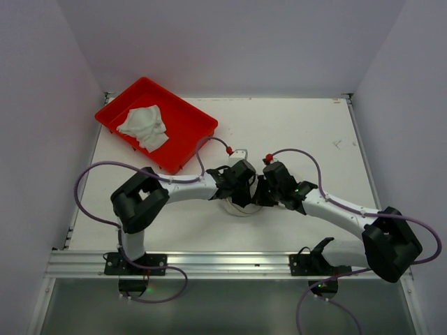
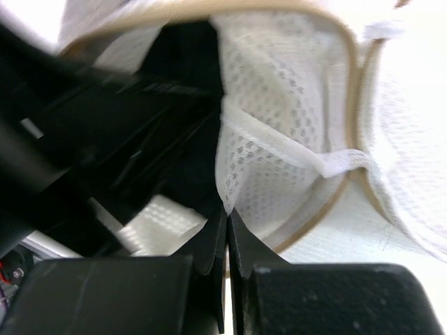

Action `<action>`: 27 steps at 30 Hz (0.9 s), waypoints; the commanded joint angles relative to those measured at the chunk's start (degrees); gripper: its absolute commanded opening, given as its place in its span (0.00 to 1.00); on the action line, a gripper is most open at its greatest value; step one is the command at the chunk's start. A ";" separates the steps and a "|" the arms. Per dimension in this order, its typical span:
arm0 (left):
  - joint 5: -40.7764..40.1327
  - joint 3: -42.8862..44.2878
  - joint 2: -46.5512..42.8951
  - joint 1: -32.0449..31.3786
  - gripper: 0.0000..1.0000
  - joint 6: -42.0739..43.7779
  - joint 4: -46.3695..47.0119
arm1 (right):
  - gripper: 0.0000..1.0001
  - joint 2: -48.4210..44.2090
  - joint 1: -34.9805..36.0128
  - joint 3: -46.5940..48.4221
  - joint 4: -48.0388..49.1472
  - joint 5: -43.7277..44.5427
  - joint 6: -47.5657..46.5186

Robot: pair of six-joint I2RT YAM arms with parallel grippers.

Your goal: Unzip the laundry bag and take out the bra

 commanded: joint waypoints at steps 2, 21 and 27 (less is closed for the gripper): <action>3.93 -5.80 -8.21 0.29 0.00 4.87 -1.92 | 0.00 0.79 -1.36 0.75 -1.53 3.26 -0.86; 32.96 -16.72 -29.07 0.46 0.00 19.56 19.21 | 0.00 4.74 -5.67 3.38 -1.53 -0.33 -5.00; 27.60 -14.95 -26.43 0.64 0.00 22.47 9.28 | 0.00 -1.84 -5.58 9.09 -8.20 2.83 -8.42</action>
